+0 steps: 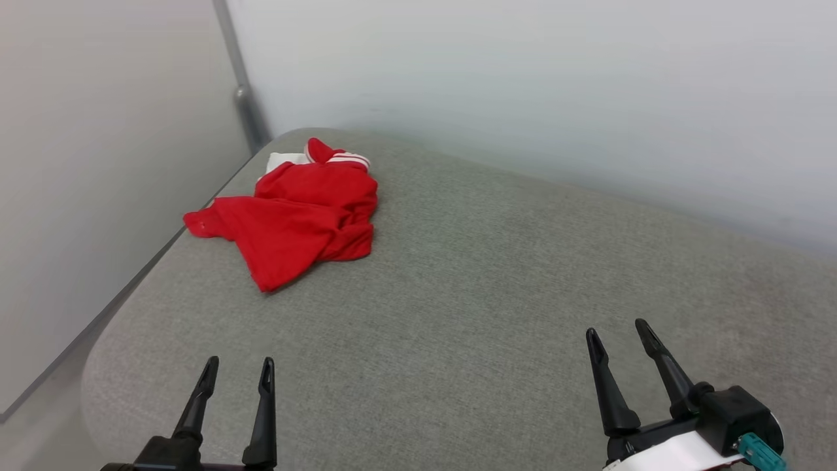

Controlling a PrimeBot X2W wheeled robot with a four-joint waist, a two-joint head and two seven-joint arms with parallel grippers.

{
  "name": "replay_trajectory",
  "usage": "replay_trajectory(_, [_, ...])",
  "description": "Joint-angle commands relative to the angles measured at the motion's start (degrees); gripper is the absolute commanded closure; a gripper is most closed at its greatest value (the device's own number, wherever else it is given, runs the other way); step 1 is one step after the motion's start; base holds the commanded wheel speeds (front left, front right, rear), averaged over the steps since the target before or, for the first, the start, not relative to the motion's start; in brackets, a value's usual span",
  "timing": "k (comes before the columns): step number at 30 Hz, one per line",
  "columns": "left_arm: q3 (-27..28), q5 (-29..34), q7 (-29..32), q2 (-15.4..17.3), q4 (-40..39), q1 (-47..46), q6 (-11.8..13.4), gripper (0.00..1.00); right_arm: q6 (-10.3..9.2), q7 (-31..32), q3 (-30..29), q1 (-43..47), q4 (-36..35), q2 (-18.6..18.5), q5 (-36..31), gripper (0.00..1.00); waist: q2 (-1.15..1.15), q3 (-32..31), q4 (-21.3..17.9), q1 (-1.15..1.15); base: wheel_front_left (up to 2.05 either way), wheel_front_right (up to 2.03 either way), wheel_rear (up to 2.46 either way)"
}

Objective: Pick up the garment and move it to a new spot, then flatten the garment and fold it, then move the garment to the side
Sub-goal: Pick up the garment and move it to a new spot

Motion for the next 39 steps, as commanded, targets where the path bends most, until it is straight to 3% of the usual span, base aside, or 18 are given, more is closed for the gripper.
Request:
replay_trajectory(1, [-0.07,0.23,-0.14,-0.08,-0.08,0.89,-0.09,0.0,-0.02,-0.13,0.07,0.94,-0.08,0.03,0.25,0.0,0.0,-0.1,1.01,0.0,0.0,0.0,0.0])
replay_trajectory(19, [-0.49,0.41,-0.14,0.32,-0.79,0.88,-0.1,0.0,-0.02,-0.13,0.85,0.44,0.07,0.03,0.97,0.0,0.0,-0.18,1.45,0.0,0.0,0.0,0.0])
replay_trajectory(24, [-0.14,-1.16,-0.14,0.33,-1.47,-1.44,-0.11,0.0,-0.02,-0.13,-0.13,-0.95,-1.29,0.02,-1.26,0.0,0.0,3.34,-0.36,0.0,0.0,0.0,0.0])
replay_trajectory(28, [-1.04,-3.21,-0.14,2.19,-1.69,-5.44,-0.1,0.0,-0.02,-0.13,-1.04,-2.64,-2.88,0.02,-3.46,0.0,0.0,8.12,-2.22,0.0,0.0,0.0,0.0])
replay_trajectory(33, [-2.06,-6.44,-0.14,6.95,-0.42,-11.71,-0.1,0.0,-0.02,-0.14,-1.56,-4.23,-4.88,0.02,-5.9,0.0,0.0,13.45,-4.23,0.0,0.0,0.0,0.0])
replay_trajectory(39, [-5.15,-15.39,1.24,19.57,7.35,-25.19,-0.1,0.0,-0.02,-0.13,-2.19,-7.02,-7.97,-0.08,-7.85,0.0,0.0,21.22,-7.7,0.0,0.0,0.0,0.0])
